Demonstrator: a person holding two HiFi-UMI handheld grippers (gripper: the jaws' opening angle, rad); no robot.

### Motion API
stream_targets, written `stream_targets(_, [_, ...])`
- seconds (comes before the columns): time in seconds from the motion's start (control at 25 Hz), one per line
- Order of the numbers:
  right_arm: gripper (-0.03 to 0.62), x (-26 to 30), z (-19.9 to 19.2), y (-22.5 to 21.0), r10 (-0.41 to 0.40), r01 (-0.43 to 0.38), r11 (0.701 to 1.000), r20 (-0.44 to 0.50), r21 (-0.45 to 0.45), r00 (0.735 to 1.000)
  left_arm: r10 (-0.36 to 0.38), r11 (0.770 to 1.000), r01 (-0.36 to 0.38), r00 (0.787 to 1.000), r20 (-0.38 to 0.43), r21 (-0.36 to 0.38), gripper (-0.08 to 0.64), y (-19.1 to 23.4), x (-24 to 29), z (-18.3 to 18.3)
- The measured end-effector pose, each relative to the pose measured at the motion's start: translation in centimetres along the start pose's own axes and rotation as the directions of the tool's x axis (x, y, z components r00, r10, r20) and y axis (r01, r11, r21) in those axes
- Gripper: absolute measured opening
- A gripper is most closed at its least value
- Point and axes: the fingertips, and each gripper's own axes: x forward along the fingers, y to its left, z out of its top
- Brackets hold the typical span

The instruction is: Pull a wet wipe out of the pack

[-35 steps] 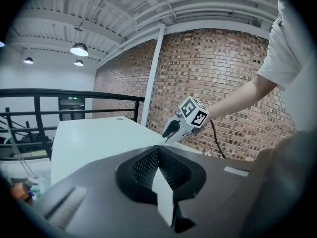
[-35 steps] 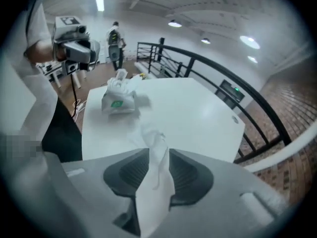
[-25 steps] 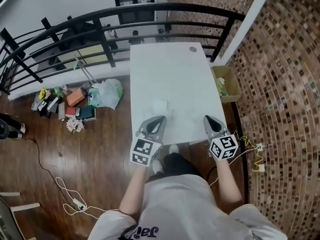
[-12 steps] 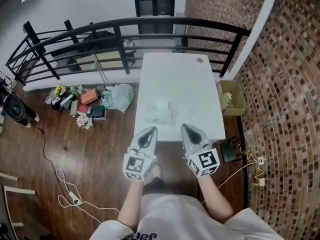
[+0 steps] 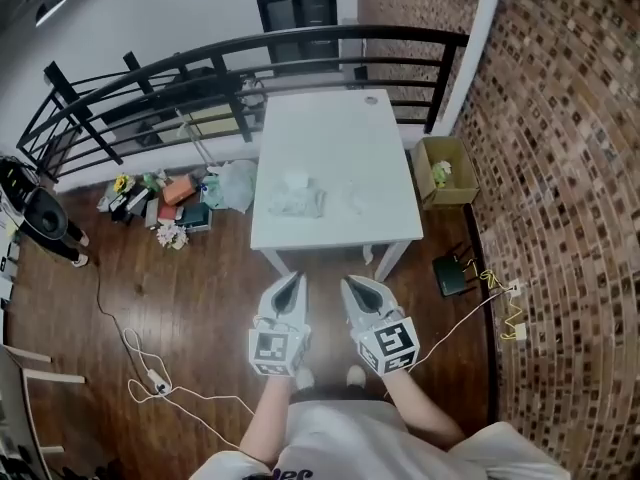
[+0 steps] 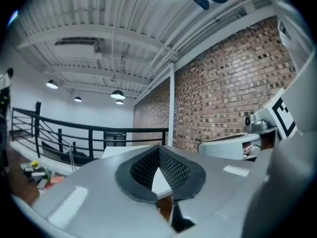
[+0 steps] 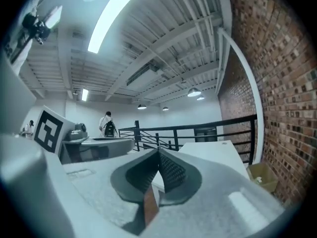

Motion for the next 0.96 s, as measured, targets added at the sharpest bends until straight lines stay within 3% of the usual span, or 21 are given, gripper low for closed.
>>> stream_targets(0.28, [-0.008,-1.8,4.9,-0.4,-0.088,0.097,0.994,0.140,-0.058,0.986,-0.043,0.992,0.034,0.996,0.078,0.121,0.016,-2.0,-0.9,4.0])
stream_targets(0.6, [-0.008,-1.4,4.6,1.6,-0.104,0.111,0.992,0.124,-0.052,0.987,-0.009,0.993,-0.002,0.995,0.096,0.117,0.017,0.2,-3.9,4.6])
stream_targets(0.96, [-0.008,0.6,4.3,4.8,-0.079,0.088,0.993,0.108,-0.083,0.991,0.068,0.992,-0.085,0.982,0.179,0.090,0.017,4.5,-6.9,5.9])
